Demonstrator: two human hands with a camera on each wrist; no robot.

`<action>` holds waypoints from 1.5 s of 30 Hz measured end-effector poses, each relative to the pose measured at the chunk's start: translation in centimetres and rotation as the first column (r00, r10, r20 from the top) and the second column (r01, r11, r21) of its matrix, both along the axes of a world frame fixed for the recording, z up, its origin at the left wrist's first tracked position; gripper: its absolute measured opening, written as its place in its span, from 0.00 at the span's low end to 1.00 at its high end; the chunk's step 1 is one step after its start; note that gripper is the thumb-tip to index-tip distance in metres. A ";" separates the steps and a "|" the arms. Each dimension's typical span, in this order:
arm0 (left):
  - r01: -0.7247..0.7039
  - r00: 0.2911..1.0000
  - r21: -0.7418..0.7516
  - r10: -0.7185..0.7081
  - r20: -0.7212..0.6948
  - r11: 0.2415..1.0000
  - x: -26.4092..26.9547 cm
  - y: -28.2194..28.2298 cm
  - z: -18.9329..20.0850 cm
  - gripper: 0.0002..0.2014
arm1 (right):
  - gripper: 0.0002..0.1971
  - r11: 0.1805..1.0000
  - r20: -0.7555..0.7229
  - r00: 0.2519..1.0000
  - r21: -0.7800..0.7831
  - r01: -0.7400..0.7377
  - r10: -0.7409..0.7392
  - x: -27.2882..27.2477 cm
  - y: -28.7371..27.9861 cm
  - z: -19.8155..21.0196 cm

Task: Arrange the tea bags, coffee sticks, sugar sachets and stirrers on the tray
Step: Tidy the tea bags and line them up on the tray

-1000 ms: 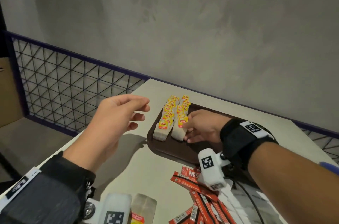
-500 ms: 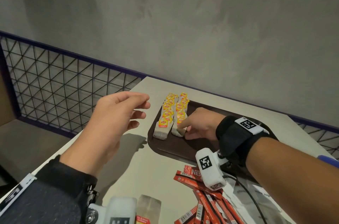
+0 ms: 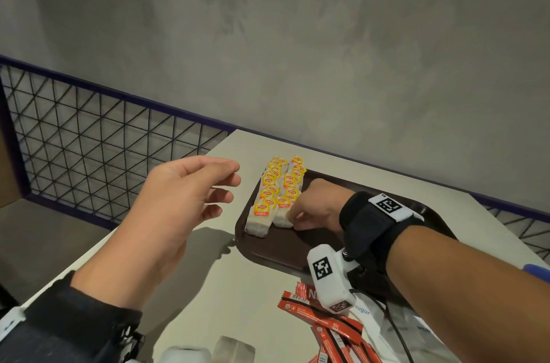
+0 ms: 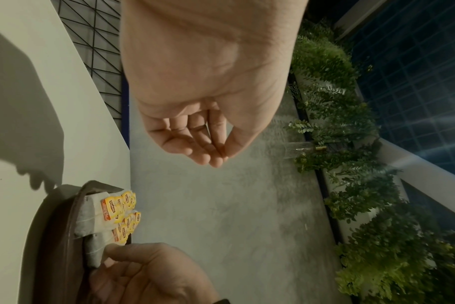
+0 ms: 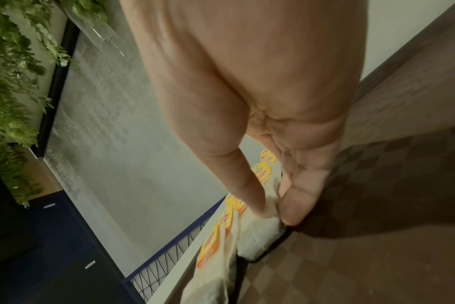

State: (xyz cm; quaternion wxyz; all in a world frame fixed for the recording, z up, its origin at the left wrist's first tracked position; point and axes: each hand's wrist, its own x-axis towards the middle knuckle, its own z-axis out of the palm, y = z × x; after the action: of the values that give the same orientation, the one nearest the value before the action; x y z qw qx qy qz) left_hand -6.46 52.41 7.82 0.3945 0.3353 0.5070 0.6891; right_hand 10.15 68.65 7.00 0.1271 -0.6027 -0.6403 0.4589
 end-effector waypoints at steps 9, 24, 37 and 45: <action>0.005 1.000 0.020 -0.006 0.013 1.000 0.0 -0.2 0.3 0.05 | 0.05 0.990 -0.127 0.987 -0.118 0.083 -0.098 0.6 1.1 0.5; -0.018 0.999 0.028 0.017 0.035 0.999 0.2 -0.3 0.5 0.05 | 0.19 0.999 0.023 0.999 0.004 -0.032 0.032 0.0 -1.0 0.1; -0.021 0.998 0.026 0.019 0.066 0.999 0.3 -0.3 0.9 0.05 | 0.26 0.998 0.038 0.999 -0.052 0.028 -0.026 0.2 0.3 2.0; -0.012 0.997 0.068 0.008 0.073 0.998 -0.4 0.1 0.5 0.13 | 0.39 0.977 -0.189 0.959 -0.070 0.203 -0.213 1.5 5.7 2.0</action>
State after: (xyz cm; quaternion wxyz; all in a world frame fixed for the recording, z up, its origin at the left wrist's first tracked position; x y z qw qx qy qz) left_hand -6.83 52.47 8.35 0.3975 0.3208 0.4704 0.7196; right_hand 11.70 74.39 8.99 0.2219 -0.6215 -0.5462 0.5159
